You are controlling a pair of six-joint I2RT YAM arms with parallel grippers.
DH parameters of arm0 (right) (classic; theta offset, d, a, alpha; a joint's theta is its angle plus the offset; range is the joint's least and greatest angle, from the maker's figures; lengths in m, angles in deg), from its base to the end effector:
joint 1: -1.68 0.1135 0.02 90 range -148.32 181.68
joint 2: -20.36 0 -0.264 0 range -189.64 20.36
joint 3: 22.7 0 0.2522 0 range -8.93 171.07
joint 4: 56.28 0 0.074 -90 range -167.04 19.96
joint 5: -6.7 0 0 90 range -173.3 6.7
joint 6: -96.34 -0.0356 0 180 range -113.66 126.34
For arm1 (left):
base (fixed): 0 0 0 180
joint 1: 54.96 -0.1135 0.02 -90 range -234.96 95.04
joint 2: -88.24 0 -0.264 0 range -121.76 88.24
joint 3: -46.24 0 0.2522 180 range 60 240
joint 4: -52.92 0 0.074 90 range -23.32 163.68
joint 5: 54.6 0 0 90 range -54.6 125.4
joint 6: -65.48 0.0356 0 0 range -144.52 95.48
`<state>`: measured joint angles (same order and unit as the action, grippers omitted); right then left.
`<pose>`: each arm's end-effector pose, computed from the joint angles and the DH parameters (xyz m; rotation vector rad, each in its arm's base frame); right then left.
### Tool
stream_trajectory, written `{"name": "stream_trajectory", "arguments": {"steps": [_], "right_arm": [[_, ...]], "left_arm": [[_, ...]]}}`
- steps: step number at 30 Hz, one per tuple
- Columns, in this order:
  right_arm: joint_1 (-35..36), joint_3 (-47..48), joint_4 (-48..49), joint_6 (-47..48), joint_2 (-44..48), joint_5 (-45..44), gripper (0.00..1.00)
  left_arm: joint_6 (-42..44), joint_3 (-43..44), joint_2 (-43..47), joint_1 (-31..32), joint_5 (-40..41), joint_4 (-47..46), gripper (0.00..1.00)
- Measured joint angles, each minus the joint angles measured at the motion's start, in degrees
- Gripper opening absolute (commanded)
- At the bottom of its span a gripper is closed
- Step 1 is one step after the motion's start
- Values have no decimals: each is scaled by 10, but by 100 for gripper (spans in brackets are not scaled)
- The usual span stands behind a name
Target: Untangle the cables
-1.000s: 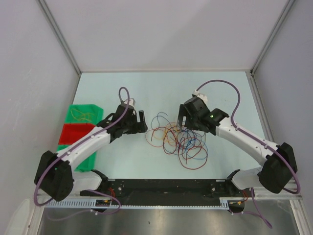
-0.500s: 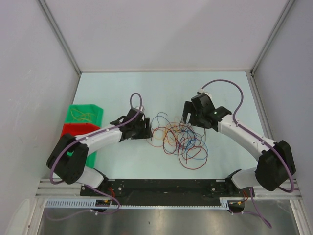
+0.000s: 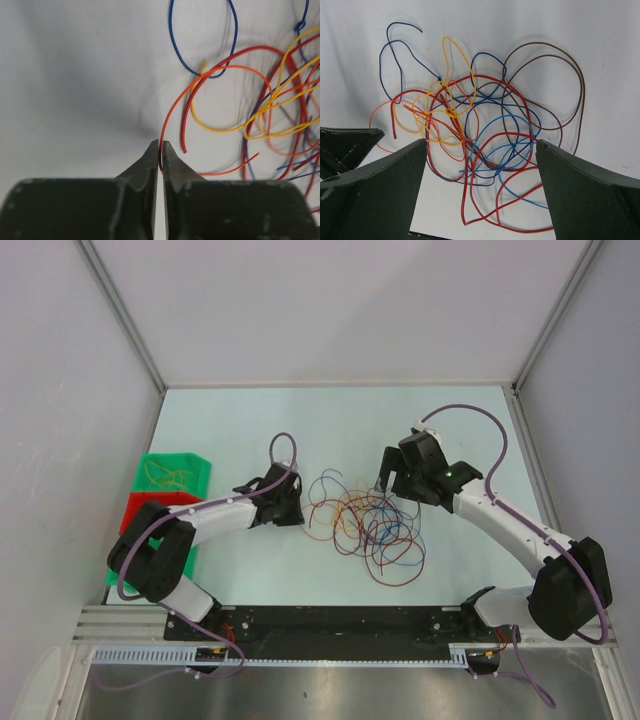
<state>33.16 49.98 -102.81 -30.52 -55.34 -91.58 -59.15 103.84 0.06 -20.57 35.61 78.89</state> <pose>0.2393 0.1405 0.2729 0.1807 2.4500 0.3611 0.2387 -0.1632 0.1576 -0.0069 2.6236 -0.4427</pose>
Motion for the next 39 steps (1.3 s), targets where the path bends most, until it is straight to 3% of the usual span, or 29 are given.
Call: {"name": "stream_trajectory", "arguments": {"steps": [6,10,22,34,39], "right_arm": [[-5,0,0,0,3,2,94],[-7,-1,2,5,14,13,94],[12,-3,103,39,135,106,98],[30,-3,185,62,181,146,100],[30,-3,201,70,193,148,100]], "left_arm": [[-3,2,15,0,12,10,0],[3,45,57,1,33,67,0],[51,344,111,2,51,194,0],[122,714,60,2,-36,241,1],[128,801,41,2,-65,239,0]]}}
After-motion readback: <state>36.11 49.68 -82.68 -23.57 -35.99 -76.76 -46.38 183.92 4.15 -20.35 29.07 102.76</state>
